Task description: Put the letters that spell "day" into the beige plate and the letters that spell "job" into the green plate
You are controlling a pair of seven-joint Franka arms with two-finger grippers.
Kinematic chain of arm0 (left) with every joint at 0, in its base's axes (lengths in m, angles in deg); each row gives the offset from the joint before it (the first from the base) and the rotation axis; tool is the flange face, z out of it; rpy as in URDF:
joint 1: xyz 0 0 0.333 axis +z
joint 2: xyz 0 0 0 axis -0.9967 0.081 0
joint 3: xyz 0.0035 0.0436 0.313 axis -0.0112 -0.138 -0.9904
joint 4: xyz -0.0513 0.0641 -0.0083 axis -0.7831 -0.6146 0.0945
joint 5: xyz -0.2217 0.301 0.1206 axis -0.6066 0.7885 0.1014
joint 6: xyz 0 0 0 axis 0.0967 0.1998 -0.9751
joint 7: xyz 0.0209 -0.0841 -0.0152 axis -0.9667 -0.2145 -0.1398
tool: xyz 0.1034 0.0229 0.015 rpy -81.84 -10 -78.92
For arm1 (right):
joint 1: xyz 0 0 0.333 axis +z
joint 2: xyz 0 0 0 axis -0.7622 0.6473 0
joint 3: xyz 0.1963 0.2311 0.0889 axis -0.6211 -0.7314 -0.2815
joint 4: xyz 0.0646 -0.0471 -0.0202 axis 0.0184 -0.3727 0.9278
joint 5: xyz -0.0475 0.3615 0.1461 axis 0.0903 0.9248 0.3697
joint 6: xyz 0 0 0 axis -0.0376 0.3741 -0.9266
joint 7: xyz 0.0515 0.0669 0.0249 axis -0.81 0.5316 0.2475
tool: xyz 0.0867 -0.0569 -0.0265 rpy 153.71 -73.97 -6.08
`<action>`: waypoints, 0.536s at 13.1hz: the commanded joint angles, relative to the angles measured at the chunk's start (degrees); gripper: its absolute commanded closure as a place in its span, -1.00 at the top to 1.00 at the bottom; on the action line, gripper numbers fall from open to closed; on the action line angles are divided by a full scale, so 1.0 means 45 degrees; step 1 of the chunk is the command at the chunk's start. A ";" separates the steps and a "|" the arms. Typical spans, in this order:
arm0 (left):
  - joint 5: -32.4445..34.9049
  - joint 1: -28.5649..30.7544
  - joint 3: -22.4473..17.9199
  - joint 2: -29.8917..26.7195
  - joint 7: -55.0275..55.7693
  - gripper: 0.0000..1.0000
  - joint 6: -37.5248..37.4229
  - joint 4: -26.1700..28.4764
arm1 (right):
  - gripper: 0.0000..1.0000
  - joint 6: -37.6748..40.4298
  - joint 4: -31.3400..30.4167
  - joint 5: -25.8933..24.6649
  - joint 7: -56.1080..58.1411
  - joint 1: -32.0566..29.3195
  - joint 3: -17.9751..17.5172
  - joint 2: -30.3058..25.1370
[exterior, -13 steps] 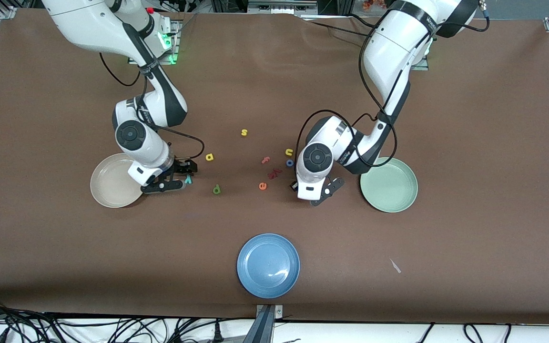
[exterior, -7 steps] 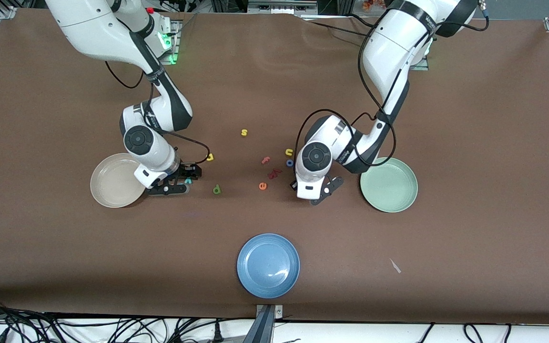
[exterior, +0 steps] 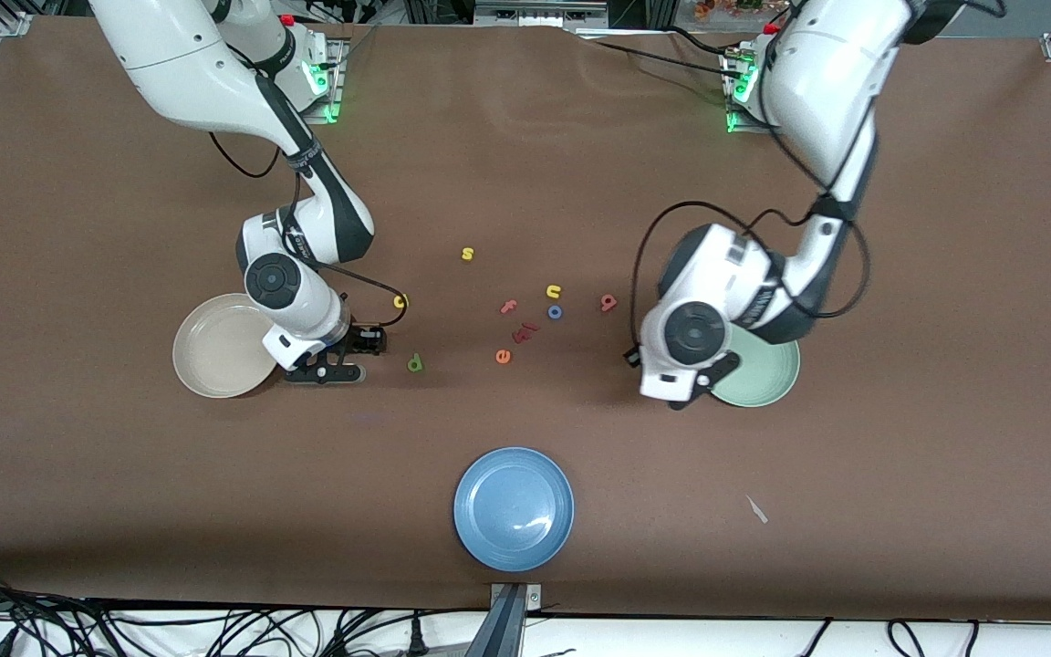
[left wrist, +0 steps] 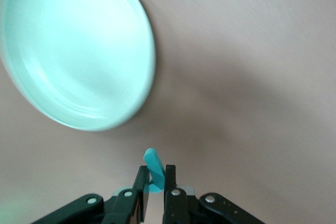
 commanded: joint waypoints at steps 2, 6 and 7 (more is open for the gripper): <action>0.0184 0.1513 0.0157 -0.0542 -0.2159 -1.00 -0.0555 0.0638 | -0.20 0.0050 0.0296 0.0157 -0.0112 0.0102 -0.0008 0.0234; 0.0301 0.2432 0.0098 0.0568 -0.3685 -1.00 0.1526 0.1223 | -0.76 0.0069 0.0316 0.0176 -0.0306 0.0101 -0.0027 0.0215; 0.0320 0.2433 0.0098 0.0611 -0.3745 -1.00 0.2444 0.1806 | -0.82 0.0089 0.0374 0.0157 -0.0598 0.0082 -0.0124 0.0214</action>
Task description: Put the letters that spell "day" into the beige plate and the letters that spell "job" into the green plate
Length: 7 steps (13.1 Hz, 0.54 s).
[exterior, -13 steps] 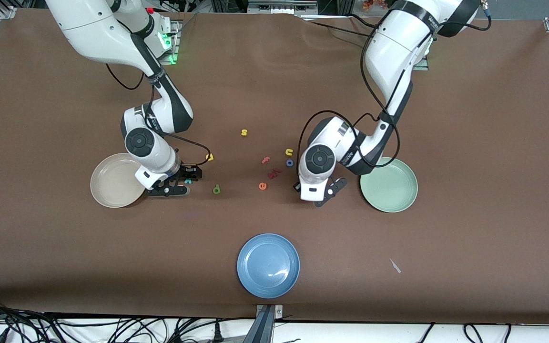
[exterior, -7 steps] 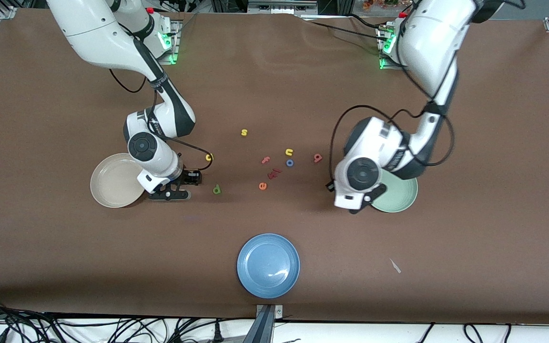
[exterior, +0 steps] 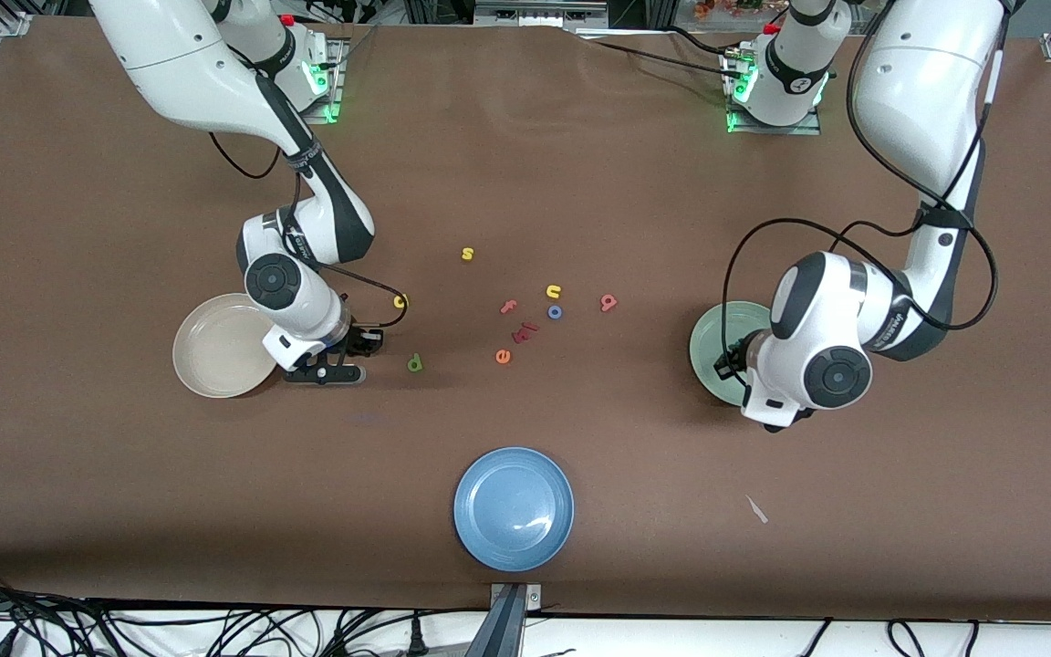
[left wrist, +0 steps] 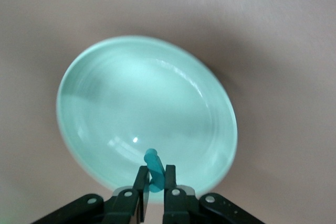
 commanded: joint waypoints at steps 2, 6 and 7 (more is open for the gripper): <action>0.0289 0.0283 0.0162 0.0284 -0.0587 -0.75 0.1696 0.1105 | -0.84 0.1659 0.1304 0.0149 -0.0645 0.0052 -0.0149 0.0183; 0.0289 0.0244 0.0163 0.0207 -0.0490 1.00 0.1599 0.1066 | -0.84 0.4131 0.2658 0.0052 -0.0335 -0.0435 -0.0032 0.0125; 0.0289 0.0166 0.0201 -0.0007 -0.0354 1.00 0.1483 0.1066 | -0.84 0.4228 0.2580 0.0032 0.0422 -0.0610 0.0084 0.0047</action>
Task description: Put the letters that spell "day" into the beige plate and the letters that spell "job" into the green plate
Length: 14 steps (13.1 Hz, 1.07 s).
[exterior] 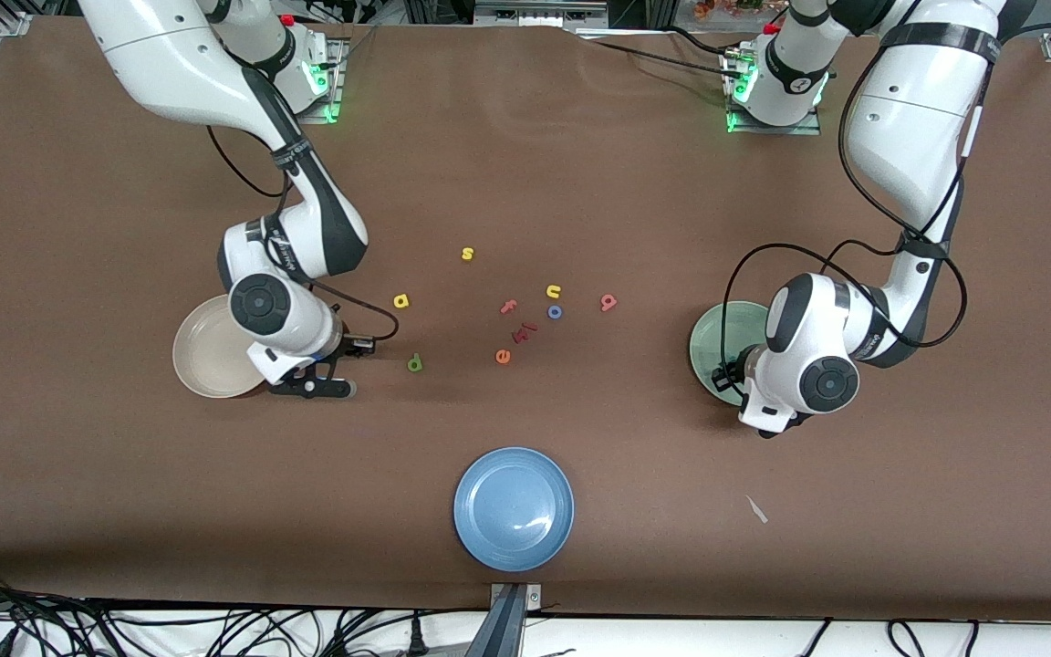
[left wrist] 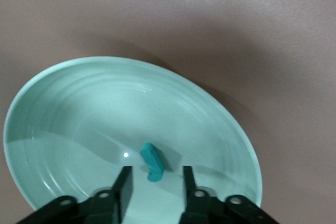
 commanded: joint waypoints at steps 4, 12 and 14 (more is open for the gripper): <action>0.0094 -0.0148 0.0828 -0.2238 0.0106 1.00 -0.2611 0.0084 | -0.84 0.0699 -0.0093 0.0054 0.4080 -0.0415 0.1613 -0.0314; -0.0765 -0.1161 0.2647 -0.1932 0.1333 1.00 -0.1370 0.0299 | 0.93 0.0367 -0.0406 0.0307 0.7272 -0.0883 0.2789 -0.0101; -0.0824 -0.1222 0.2647 -0.1756 0.1727 1.00 -0.0766 0.0512 | 1.00 0.0640 -0.0289 0.0931 0.7253 -0.0865 0.2730 -0.0177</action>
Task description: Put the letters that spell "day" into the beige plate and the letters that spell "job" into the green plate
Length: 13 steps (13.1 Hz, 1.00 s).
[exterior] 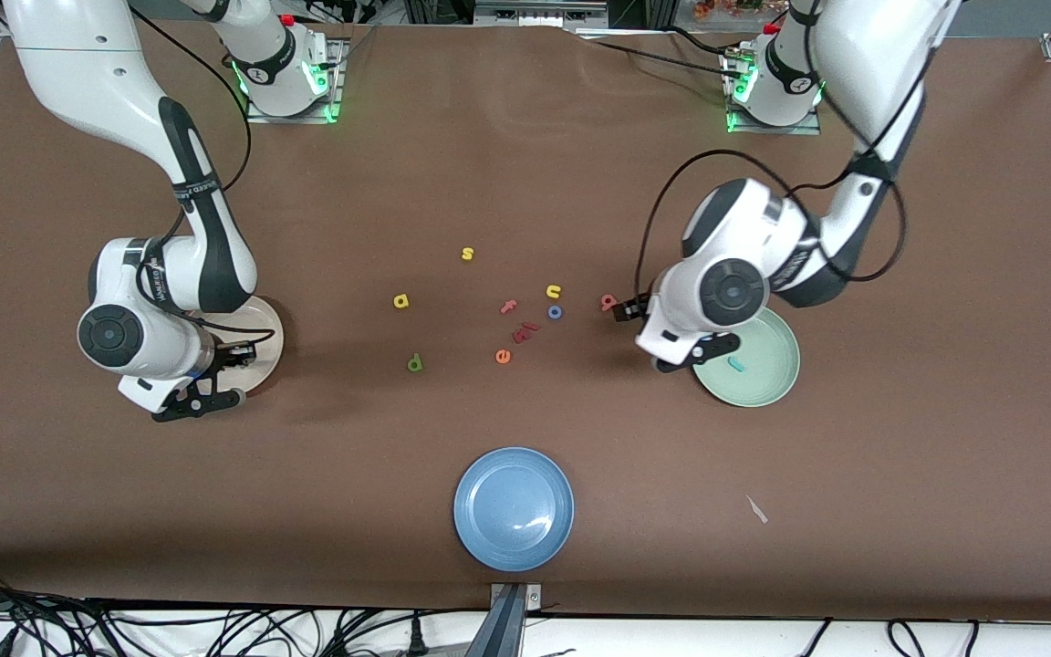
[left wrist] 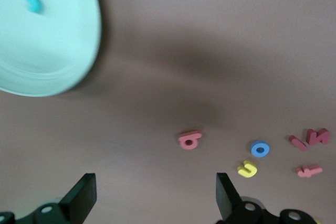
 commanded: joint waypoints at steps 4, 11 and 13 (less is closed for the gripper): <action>-0.0345 -0.0281 -0.0010 0.0032 0.1564 1.00 0.4295 0.2775 | 1.00 0.0645 -0.0079 0.0582 -0.1052 0.0100 -0.0767 -0.0401; -0.0130 -0.1255 0.0068 -0.0067 0.4456 1.00 0.6958 0.4107 | 1.00 -0.0327 -0.1423 0.0544 -0.4215 0.0120 -0.2992 -0.1141; 0.0180 -0.1278 0.0068 -0.0067 0.4498 1.00 0.6961 0.4322 | 1.00 -0.1653 -0.2748 0.0505 -0.4414 0.0120 -0.3364 -0.1668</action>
